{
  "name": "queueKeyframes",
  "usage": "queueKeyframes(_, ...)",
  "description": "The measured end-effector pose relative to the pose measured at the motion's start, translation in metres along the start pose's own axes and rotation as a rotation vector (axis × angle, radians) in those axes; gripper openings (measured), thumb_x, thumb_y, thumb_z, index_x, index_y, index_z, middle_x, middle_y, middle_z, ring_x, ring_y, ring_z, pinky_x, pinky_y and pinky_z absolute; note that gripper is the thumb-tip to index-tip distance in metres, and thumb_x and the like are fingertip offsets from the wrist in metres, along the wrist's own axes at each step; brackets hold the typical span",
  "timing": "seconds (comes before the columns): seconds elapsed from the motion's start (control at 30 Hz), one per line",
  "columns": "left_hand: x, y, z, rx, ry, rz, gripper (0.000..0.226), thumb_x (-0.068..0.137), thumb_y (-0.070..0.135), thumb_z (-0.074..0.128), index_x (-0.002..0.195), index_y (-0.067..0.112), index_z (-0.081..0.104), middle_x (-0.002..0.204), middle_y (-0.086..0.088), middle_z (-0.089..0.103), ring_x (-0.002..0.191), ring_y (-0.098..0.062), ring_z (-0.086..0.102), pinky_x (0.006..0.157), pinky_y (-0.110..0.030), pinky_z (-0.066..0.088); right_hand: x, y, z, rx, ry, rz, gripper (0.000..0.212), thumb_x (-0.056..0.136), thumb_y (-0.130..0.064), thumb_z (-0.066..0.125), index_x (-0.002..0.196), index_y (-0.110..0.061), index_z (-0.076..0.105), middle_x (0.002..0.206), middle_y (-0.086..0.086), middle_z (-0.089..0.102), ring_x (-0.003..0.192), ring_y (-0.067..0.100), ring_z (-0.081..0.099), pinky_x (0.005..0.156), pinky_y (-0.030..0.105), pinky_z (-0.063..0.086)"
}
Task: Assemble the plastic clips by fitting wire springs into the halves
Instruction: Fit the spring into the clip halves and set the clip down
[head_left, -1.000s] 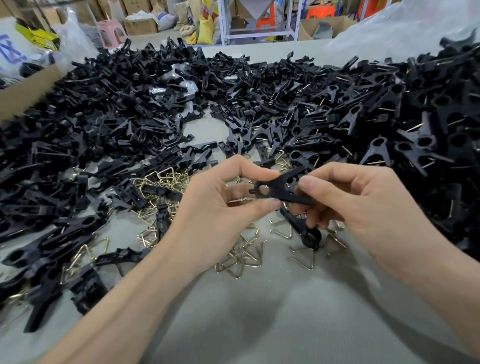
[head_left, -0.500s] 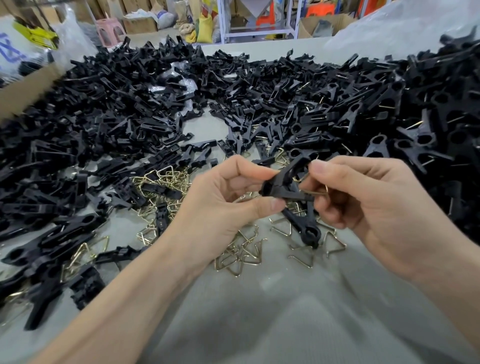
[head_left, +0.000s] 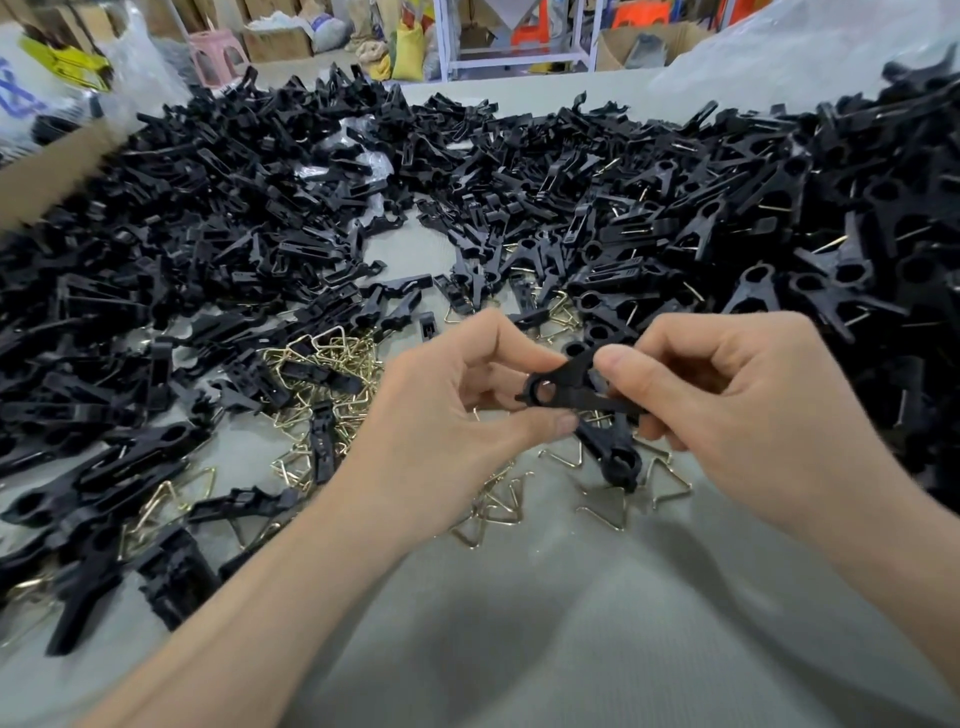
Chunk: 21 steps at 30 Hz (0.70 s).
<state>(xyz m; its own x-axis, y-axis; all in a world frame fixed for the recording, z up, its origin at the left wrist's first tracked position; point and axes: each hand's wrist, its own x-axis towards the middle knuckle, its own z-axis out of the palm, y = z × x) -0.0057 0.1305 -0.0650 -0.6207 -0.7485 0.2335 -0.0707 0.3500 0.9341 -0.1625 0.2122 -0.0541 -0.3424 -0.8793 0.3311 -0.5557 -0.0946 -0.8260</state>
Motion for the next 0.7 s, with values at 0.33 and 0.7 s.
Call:
queueKeyframes(0.33,-0.005,0.004,0.005,-0.077,0.005,0.058,0.028,0.061,0.021,0.083,0.084,0.027,0.068,0.065,0.017,0.061,0.067,-0.003,0.055,0.069,-0.016,0.044,0.003,0.009,0.000,0.984,-0.577,0.515,0.059,0.046,-0.061,0.082,0.077,-0.013,0.069,0.072,0.007,0.066,0.065,0.018,0.067,0.053,0.025,0.054)
queueKeyframes(0.7,-0.002,0.002,0.006,-0.098,-0.023,0.133,0.022,0.069,0.032,0.073,0.090,0.036,0.068,0.118,0.015,0.066,0.116,-0.012,0.059,0.098,-0.056,0.041,0.001,0.004,0.004,1.155,-0.629,0.471,0.043,0.061,-0.059,0.073,0.081,-0.021,0.078,0.094,0.002,0.074,0.084,0.010,0.071,0.072,0.021,0.056)
